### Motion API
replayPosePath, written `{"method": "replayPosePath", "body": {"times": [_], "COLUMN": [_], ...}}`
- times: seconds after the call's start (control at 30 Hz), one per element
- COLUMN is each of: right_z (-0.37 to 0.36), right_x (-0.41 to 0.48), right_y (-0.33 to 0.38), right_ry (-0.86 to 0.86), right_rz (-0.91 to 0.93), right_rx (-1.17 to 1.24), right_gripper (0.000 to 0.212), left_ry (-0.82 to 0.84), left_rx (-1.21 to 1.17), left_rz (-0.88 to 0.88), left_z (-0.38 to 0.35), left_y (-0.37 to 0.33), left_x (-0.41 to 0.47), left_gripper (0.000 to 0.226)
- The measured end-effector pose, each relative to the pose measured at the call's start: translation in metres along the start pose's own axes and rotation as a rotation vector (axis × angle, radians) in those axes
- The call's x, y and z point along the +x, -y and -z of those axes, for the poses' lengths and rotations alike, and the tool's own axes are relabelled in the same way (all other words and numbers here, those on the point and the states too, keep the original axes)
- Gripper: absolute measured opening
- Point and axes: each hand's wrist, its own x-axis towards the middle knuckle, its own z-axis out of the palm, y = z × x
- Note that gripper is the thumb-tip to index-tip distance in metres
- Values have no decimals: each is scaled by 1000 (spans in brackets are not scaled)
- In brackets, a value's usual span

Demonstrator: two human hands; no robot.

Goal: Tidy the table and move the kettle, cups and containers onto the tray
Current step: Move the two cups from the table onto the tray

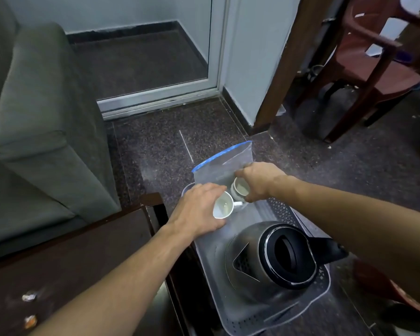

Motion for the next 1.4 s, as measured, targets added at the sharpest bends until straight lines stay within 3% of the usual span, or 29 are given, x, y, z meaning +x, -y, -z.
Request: {"method": "replayPosePath", "body": {"times": [0.2, 0.47, 0.53, 0.67, 0.8, 0.93, 1.4], "right_z": [-13, -21, -19, -18, -33, -51, -68], "right_x": [4, -8, -13, -30, -36, -29, -28], "right_y": [-9, -23, -35, -55, -52, -50, -63], "right_ry": [-35, -56, -47, 15, 153, 142, 69], "right_rz": [-5, 63, 78, 75, 113, 115, 148], "right_rx": [58, 183, 261, 445, 479, 525, 363], "right_gripper": [71, 87, 79, 38, 32, 9, 16], "left_ry": [66, 36, 30, 15, 0, -11, 101], "left_rx": [-24, -49, -59, -56, -62, -99, -130], "left_rz": [-75, -92, -90, -97, -104, -110, -122], "left_z": [-15, -27, -29, -31, -37, -42, -45], "left_y": [-11, -27, -28, -28, -29, -29, -17], "left_x": [11, 22, 22, 25, 29, 34, 46], "left_gripper": [87, 85, 83, 83, 74, 68, 94]}}
